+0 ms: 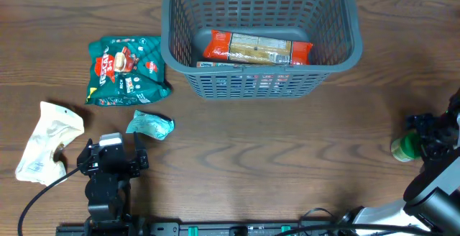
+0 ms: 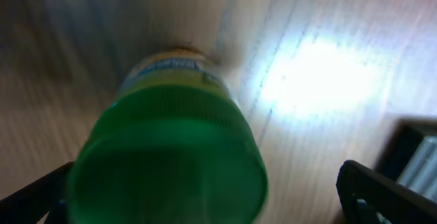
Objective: Pack container
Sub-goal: 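Grasp the green-capped jar from above with the right gripper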
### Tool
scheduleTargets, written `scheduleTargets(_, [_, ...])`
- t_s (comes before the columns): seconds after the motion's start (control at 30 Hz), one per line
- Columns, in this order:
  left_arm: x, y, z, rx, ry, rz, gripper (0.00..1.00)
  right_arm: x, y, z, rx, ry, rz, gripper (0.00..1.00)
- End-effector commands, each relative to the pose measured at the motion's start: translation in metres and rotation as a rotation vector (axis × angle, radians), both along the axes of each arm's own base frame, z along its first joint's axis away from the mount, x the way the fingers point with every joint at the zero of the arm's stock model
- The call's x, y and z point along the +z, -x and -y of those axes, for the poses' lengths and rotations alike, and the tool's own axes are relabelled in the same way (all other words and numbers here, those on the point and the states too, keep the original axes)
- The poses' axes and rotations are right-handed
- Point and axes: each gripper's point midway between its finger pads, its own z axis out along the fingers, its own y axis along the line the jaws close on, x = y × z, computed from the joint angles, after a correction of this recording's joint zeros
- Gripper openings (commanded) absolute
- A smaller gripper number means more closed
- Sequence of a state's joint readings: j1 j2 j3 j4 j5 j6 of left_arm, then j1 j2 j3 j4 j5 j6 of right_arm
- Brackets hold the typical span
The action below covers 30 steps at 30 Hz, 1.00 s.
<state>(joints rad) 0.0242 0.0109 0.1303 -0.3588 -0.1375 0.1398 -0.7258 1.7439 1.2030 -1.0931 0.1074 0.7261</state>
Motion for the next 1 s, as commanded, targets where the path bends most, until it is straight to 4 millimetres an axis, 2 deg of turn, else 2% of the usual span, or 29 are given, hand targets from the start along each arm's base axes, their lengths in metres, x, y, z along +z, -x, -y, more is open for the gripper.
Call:
scheduleTargets(0.0, [-0.009, 0.000, 0.000, -0.006, -0.016, -0.022, 0.99, -0.012, 0.005, -0.003, 0.022, -0.024, 0.010, 0.99])
scheduleTargets(0.27, [-0.009, 0.000, 0.000, -0.006, -0.016, -0.022, 0.98, -0.024, -0.003, 0.000, 0.048, -0.001, 0.053, 0.99])
scheduleTargets(0.53, [-0.009, 0.000, 0.000, -0.006, -0.016, -0.022, 0.98, -0.024, -0.012, 0.007, 0.063, 0.027, 0.089, 0.94])
scheduleTargets(0.97, [-0.009, 0.000, 0.000, -0.006, -0.016, -0.022, 0.98, -0.026, -0.012, 0.007, 0.063, 0.031, 0.092, 0.95])
